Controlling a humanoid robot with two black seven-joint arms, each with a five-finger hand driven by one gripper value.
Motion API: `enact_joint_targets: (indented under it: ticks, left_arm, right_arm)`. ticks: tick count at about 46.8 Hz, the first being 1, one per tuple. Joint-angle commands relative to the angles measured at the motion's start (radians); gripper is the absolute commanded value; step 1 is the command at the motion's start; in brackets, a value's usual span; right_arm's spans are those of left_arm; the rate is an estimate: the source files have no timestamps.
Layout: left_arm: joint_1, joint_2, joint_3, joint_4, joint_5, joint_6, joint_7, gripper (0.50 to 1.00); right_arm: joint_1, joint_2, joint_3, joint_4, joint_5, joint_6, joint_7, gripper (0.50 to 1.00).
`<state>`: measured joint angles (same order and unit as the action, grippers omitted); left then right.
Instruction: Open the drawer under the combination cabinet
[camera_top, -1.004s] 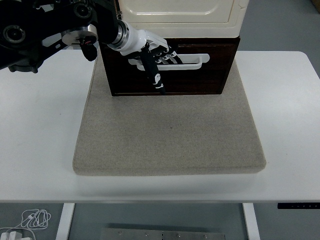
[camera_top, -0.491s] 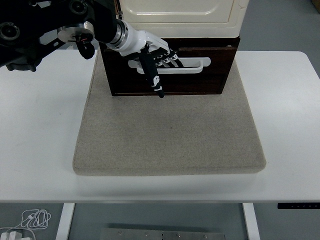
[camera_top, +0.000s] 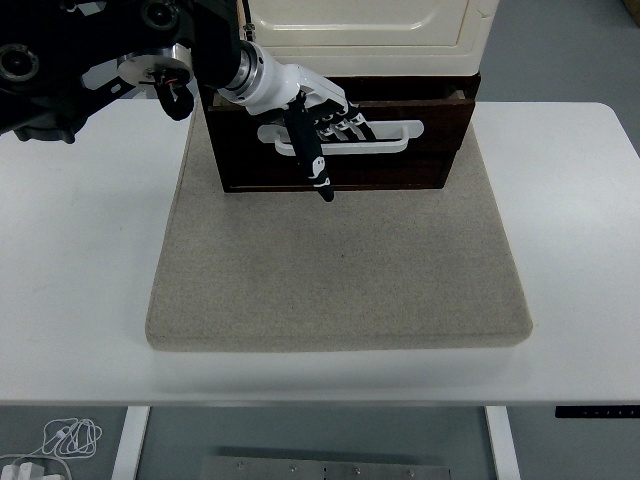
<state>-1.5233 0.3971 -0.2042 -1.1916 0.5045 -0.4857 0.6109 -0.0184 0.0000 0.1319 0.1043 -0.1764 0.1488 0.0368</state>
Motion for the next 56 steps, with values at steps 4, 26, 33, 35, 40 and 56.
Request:
enact_joint_targets:
  ticks: [4,26,33,35,40,56]
  left_arm:
    - [0.002,0.000,0.000,-0.013,-0.001,0.001,0.000,1.000]
    - [0.002,0.002,-0.003,-0.039,-0.003,-0.001,0.000,1.000]
    - [0.002,0.002,-0.003,-0.042,-0.004,-0.001,0.000,1.000]
    - [0.002,0.003,-0.003,-0.043,-0.004,-0.001,0.000,1.000]
    - [0.002,0.005,-0.004,-0.046,-0.004,-0.002,0.000,1.000]
    - [0.003,0.011,-0.018,-0.060,-0.006,-0.028,0.000,1.000]
  right_arm:
    - [0.000,0.000,0.000,0.000,0.000,0.000,0.000,0.926]
    - [0.000,0.000,0.000,-0.002,0.000,0.000,0.000,0.926]
    - [0.000,0.000,0.000,0.000,0.000,0.000,0.000,0.926]
    - [0.000,0.000,0.000,0.000,0.000,0.000,0.000,0.926]
    - [0.000,0.000,0.000,0.000,0.000,0.000,0.000,0.926]
    - [0.000,0.000,0.000,0.000,0.000,0.000,0.000,0.926]
